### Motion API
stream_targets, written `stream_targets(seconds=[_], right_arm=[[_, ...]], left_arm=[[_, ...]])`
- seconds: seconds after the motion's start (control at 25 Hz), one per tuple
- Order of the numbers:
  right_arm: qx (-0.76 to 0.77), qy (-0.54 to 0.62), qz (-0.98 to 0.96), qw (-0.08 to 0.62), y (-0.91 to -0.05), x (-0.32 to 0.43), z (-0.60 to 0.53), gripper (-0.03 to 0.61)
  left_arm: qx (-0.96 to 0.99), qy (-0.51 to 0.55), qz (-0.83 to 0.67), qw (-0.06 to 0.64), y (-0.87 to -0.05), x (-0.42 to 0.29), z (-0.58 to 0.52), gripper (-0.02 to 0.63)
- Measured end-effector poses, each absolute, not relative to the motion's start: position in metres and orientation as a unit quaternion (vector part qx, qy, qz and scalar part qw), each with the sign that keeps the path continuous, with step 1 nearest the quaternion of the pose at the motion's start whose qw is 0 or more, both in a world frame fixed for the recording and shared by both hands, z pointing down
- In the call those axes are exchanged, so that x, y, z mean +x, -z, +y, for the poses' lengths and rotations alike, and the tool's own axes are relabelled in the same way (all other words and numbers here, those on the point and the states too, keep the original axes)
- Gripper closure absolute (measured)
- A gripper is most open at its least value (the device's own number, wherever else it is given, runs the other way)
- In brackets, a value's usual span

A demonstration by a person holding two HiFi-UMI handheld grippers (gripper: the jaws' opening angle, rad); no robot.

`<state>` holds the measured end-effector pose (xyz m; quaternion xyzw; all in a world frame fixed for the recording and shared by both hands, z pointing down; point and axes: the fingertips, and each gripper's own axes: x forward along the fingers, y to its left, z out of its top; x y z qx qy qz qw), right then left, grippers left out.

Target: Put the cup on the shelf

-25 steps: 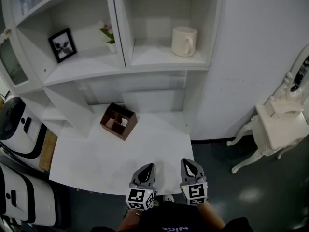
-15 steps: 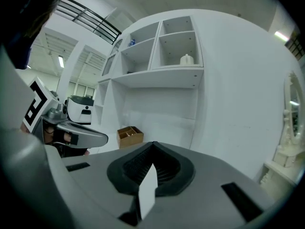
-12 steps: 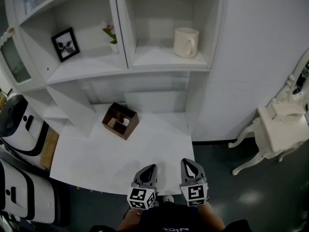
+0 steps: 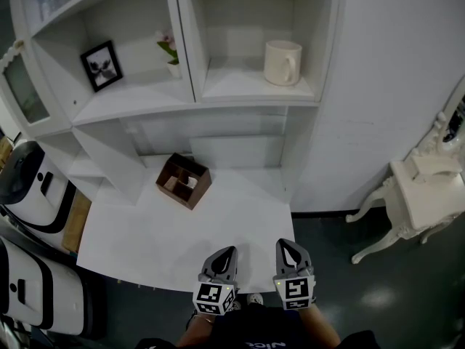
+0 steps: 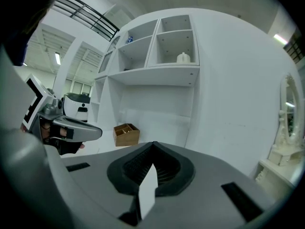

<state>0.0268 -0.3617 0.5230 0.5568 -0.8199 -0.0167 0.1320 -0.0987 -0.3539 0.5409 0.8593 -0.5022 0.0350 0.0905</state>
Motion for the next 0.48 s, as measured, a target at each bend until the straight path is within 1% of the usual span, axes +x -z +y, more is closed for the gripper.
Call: stream_targets(seconds=[0.48], right_arm=[[0.562, 0.024, -0.816, 0.136, -0.5229, 0.0324, -0.3602, 0.571]], left_arm=[[0.858, -0.037, -0.505, 0.084, -0.5406, -0.102, -0.3514, 0.612]])
